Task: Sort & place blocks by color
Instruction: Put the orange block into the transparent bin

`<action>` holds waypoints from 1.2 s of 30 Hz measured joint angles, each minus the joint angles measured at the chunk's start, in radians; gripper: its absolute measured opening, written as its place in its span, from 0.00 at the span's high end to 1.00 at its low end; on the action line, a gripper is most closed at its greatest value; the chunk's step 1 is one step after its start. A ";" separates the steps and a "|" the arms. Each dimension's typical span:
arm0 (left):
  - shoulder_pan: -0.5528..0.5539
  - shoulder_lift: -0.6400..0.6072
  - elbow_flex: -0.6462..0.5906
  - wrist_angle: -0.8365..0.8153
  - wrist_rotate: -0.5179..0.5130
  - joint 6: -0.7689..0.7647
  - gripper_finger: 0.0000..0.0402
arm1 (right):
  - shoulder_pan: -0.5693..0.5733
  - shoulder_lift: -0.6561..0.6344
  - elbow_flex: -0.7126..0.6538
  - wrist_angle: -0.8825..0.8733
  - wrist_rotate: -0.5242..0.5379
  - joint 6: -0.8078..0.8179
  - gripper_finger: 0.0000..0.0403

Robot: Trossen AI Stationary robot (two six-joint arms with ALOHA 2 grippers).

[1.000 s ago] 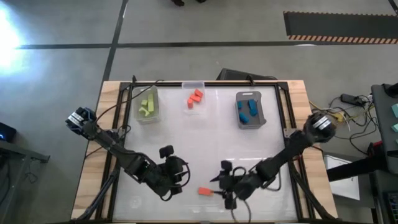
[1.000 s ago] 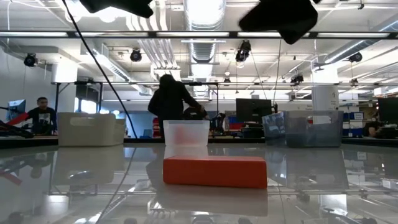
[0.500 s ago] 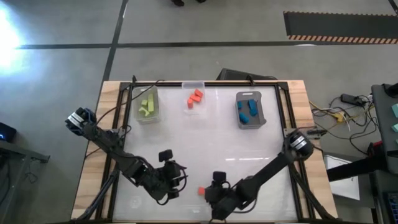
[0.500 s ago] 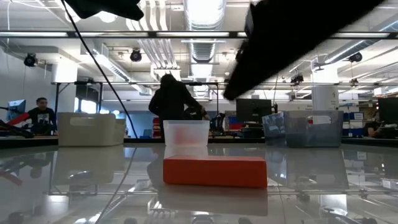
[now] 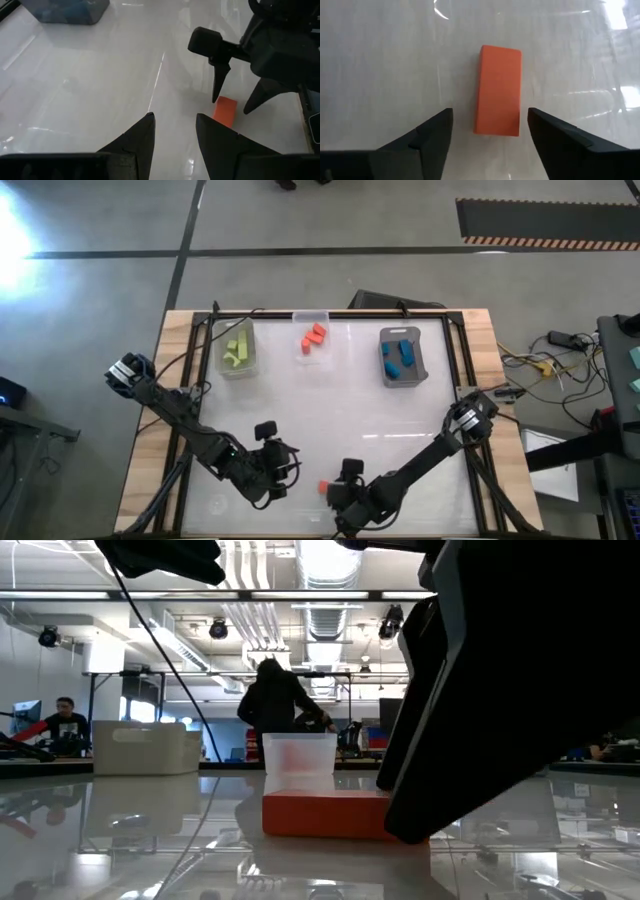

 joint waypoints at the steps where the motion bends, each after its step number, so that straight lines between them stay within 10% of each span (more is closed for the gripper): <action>1: 0.000 0.000 -0.004 0.009 0.000 0.000 0.68 | 0.000 0.000 0.000 -0.002 0.000 0.000 0.37; 10: 0.000 0.000 -0.027 0.056 -0.001 0.000 0.68 | -0.015 0.012 -0.006 0.018 0.006 0.007 0.37; 21: 0.000 0.000 -0.026 0.076 -0.007 0.002 0.68 | -0.035 0.029 -0.007 0.042 -0.003 -0.021 0.70; 36: -0.006 -0.114 -0.084 0.095 -0.093 0.312 0.68 | -0.118 -0.041 0.030 -0.052 -0.025 -0.222 0.71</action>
